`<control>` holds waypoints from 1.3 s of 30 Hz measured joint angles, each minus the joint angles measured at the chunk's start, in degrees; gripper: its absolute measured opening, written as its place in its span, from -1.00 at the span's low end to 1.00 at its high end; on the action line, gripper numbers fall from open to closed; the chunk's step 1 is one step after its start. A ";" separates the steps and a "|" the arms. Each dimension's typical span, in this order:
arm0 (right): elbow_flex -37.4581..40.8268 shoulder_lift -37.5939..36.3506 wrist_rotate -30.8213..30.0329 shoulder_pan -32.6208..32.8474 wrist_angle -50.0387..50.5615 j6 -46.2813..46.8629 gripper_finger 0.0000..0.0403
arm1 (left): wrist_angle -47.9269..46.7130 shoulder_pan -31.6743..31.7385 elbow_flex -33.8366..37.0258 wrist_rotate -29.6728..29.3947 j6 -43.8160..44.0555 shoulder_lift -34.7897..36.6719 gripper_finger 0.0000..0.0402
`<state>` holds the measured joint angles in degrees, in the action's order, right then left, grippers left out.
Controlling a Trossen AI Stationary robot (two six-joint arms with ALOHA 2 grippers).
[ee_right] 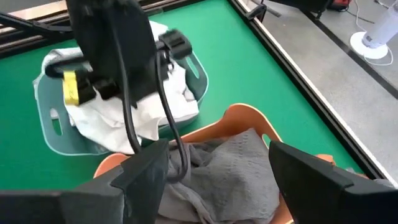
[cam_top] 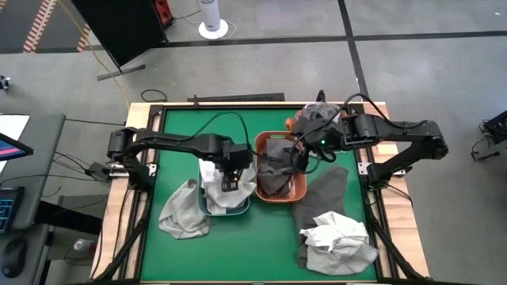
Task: Sort towels by color in basket
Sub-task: Put the white towel into the green bin
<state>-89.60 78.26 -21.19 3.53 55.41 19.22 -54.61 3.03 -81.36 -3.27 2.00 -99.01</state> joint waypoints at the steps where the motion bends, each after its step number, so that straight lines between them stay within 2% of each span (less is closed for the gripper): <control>1: 0.00 0.02 -0.02 0.00 -0.12 -0.08 0.52 | -1.06 0.10 -0.34 -0.02 0.00 0.84 0.04; 8: 0.00 0.20 -0.02 -0.39 -0.20 -0.92 0.52 | -6.46 1.00 -2.06 -0.26 1.33 6.99 0.04; 14: 0.00 0.20 -0.02 -1.62 -0.35 -2.11 0.52 | -15.72 1.17 -4.96 0.06 0.32 10.66 0.04; 21: 0.00 0.20 -0.02 -2.21 -1.21 -2.77 0.52 | -22.48 2.14 -5.32 9.76 -3.80 10.91 0.04; 25: 0.00 0.20 0.00 -2.19 -1.19 -2.76 0.52 | -21.54 1.67 -3.30 10.49 -7.04 10.91 0.04; 29: 0.00 0.20 0.00 -2.19 -1.18 -2.69 0.52 | -14.83 1.42 1.28 10.49 -9.83 10.85 0.04; 39: 0.00 0.20 0.02 -2.08 -1.13 -2.14 0.52 | 1.64 1.42 16.75 10.47 -6.84 10.76 0.04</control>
<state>-89.60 78.46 -21.17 1.45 54.28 17.08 -52.97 4.45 -64.60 7.20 -4.84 -88.25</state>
